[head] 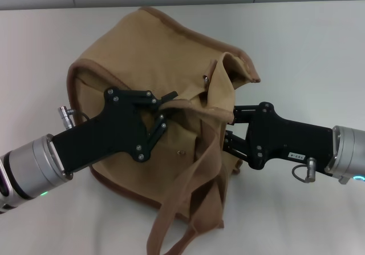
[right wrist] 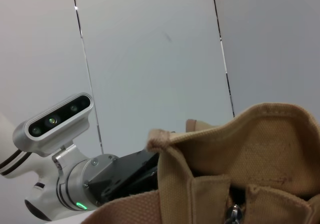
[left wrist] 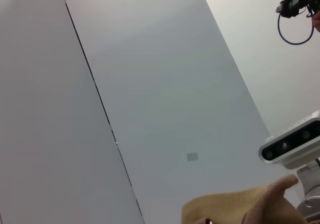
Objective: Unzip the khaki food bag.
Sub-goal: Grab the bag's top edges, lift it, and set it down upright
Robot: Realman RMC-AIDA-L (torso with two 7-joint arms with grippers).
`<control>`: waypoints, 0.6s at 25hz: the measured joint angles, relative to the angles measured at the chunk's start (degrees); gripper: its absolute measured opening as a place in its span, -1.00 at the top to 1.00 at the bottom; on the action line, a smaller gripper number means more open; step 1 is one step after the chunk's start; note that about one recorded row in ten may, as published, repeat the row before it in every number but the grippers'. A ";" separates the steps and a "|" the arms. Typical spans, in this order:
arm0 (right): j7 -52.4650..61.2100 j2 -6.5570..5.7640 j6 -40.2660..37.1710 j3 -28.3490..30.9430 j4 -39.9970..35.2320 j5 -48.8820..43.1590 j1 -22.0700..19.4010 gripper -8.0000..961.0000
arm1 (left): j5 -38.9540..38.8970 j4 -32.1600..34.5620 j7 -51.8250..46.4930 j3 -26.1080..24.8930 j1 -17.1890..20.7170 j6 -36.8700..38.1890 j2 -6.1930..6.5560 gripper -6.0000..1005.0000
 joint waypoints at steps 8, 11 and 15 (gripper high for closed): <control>2.32 -0.25 -0.42 -2.40 -0.37 -0.01 0.41 0.43 | 0.00 -0.04 0.02 -0.03 -0.03 -0.12 0.00 0.88; 2.39 -0.27 -0.60 -2.53 -0.55 -0.02 0.42 0.52 | -0.02 -0.07 0.02 -0.03 -0.04 -0.12 0.00 0.88; 2.41 -0.30 -0.74 -2.58 -0.61 -0.02 0.42 0.63 | -0.05 -0.19 0.02 -0.04 -0.11 -0.19 0.00 0.88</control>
